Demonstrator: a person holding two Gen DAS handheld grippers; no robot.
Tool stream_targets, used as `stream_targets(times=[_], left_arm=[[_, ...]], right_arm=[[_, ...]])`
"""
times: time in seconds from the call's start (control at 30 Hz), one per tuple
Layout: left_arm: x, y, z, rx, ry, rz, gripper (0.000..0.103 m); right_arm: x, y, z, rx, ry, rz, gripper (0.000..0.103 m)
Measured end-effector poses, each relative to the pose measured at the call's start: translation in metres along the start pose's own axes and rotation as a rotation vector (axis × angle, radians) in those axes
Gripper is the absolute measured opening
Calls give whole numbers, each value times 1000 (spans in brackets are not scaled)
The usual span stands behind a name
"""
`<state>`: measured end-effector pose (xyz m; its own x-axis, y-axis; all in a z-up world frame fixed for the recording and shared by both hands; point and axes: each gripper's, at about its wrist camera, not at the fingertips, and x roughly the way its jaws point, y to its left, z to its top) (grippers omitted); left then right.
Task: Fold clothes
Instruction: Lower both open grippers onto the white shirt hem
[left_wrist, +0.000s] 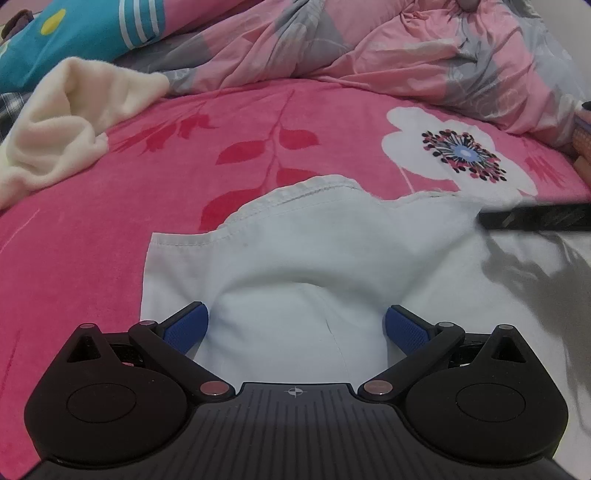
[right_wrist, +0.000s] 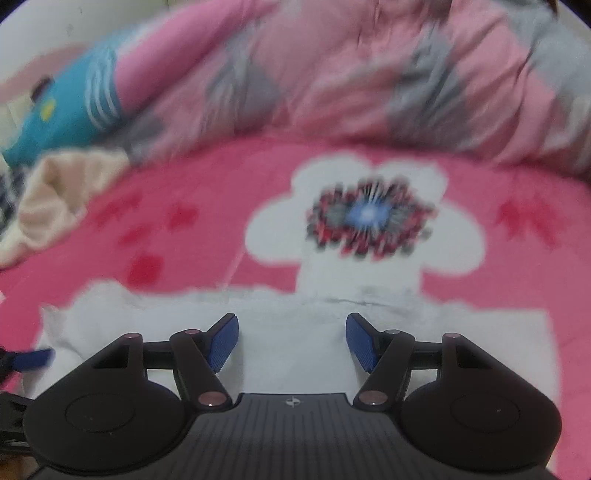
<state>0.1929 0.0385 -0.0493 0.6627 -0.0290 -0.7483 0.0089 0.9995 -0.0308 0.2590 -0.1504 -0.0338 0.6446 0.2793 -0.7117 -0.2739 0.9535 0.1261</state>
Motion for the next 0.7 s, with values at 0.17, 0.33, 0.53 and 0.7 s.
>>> stream_targets(times=[0.17,0.33,0.53,0.7], left_arm=[[-1,0,-1,9,3,-4,103],[0,-1,0,13,6,-2,103],[-1,-1,-1,20,3,1,103],[-1,-3,-1,29,0,9,103]], right_arm=[[-23,3,2,2,-21,-20,64],[-86,6,-15,-51,-38,37,67],[-82,14,-65,-83,64,38,76],[-68,22,-92,-130,-15,-13,90]])
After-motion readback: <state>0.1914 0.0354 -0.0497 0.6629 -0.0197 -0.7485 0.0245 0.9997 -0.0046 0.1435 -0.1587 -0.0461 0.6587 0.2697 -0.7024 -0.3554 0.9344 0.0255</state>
